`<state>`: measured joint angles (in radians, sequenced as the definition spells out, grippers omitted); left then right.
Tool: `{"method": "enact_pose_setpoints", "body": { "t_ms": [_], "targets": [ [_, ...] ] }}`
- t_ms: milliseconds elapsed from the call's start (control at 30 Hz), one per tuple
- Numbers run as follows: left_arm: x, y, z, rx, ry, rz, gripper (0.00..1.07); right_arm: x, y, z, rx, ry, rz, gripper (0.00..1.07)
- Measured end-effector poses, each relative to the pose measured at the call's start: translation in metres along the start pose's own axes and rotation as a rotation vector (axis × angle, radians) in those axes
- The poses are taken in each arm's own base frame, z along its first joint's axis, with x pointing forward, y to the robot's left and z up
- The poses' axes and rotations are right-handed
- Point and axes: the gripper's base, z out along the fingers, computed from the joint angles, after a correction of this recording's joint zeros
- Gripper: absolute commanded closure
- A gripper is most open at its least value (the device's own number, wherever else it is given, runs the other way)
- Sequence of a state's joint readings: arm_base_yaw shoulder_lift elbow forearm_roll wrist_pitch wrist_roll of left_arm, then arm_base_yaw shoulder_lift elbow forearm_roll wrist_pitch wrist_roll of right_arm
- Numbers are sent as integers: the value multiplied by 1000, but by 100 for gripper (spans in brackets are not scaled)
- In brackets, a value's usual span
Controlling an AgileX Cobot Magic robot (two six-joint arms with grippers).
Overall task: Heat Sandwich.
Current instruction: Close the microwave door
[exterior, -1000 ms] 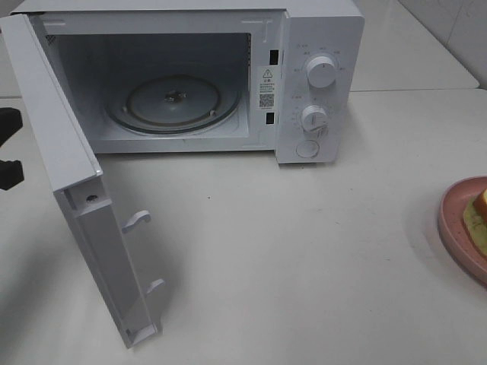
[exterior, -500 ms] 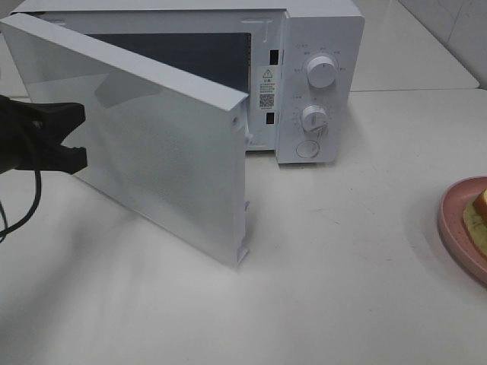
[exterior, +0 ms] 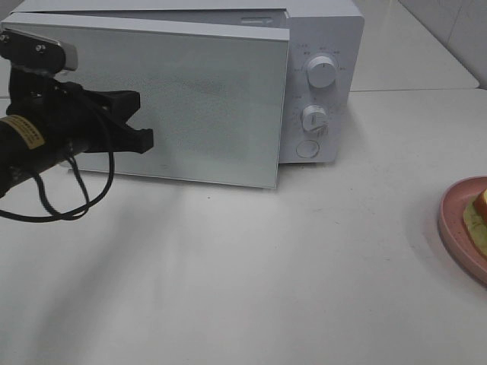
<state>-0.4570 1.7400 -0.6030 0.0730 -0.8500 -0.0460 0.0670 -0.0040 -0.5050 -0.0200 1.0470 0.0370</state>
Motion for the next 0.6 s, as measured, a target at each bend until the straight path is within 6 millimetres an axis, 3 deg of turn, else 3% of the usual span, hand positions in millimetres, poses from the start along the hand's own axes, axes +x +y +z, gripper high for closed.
{"method": "enact_pose_setpoints", "body": {
  "t_ms": [367, 600],
  "targets": [
    [-4, -33, 40, -80, 3, -2, 106, 0, 0, 0, 0, 0, 0, 31],
    [-13, -41, 60, -101, -29, -47, 106, 0, 0, 0, 0, 0, 0, 31]
  ]
}}
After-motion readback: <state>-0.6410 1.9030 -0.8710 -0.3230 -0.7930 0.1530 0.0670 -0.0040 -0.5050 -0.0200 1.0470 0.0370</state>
